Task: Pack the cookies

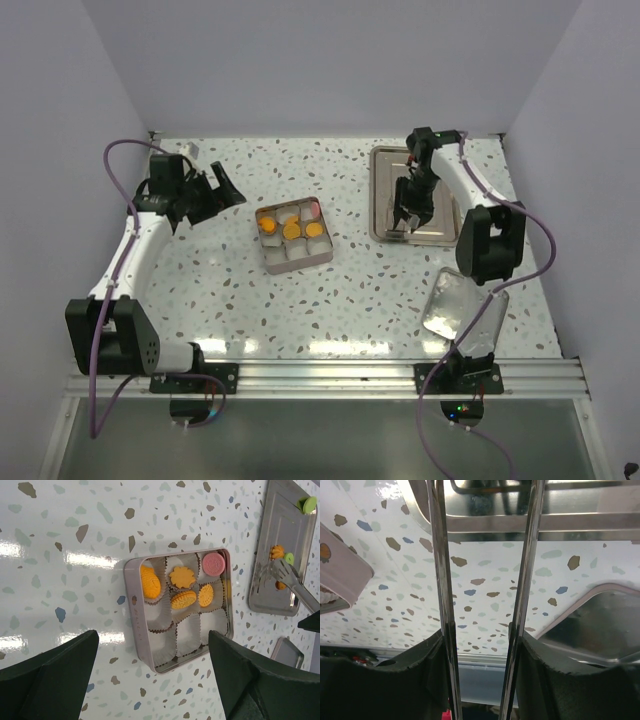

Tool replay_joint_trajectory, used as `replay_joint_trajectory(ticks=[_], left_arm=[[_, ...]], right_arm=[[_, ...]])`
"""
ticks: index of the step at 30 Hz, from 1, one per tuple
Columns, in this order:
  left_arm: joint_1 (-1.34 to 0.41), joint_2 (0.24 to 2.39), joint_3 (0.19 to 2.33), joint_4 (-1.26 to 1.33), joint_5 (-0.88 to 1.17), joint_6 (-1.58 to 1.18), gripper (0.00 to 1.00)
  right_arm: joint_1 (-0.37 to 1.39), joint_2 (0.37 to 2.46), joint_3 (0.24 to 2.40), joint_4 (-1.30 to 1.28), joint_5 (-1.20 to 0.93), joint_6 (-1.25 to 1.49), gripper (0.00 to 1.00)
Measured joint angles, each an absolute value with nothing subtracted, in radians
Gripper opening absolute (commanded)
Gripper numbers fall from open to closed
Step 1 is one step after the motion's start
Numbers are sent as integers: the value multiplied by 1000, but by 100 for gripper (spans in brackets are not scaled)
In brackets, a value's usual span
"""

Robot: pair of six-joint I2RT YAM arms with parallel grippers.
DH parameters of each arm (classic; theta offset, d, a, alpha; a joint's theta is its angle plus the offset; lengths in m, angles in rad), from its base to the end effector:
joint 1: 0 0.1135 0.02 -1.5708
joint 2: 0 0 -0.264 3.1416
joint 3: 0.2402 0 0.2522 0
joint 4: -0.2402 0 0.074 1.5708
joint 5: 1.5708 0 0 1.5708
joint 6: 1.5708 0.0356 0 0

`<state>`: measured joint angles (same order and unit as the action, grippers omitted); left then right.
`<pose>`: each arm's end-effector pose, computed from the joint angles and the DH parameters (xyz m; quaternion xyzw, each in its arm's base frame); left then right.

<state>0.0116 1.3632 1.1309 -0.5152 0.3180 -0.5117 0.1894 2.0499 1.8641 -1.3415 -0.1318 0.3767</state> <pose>0.2970 -0.0077 0.3005 -0.1729 0.8905 -0.2384 0.3469 0.3903 0.0796 0.2523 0.0919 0.9934 0.0693 0.0025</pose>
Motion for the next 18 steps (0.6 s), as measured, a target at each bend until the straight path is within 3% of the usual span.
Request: replay_joint_trajectory(ticks=[18], left_arm=[[12, 1412, 1132, -511, 308, -512, 96]], right_arm=[[170, 2198, 2020, -1340, -95, 362, 49]])
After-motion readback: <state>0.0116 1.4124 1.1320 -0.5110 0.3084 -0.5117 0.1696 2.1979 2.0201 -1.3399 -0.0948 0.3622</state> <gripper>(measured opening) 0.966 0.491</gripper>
